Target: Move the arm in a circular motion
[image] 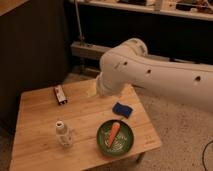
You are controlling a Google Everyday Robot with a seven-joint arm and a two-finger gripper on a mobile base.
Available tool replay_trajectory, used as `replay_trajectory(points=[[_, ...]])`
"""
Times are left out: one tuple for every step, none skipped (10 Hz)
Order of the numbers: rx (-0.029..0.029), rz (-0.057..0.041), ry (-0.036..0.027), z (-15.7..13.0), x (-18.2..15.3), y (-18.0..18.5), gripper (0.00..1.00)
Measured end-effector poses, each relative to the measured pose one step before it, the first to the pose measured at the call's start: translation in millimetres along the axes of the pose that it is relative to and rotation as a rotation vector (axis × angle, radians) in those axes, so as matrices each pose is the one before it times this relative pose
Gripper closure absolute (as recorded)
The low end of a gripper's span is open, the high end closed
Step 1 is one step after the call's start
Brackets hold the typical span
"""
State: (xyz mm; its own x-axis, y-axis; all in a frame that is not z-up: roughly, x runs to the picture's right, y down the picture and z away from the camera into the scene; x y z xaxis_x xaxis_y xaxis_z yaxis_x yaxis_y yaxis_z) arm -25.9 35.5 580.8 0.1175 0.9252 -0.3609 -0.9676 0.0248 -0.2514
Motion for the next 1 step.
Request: replay_trajectory(points=[[-0.00711,0.00354,0.00853,-1.7,18.46,20.98,0.2]])
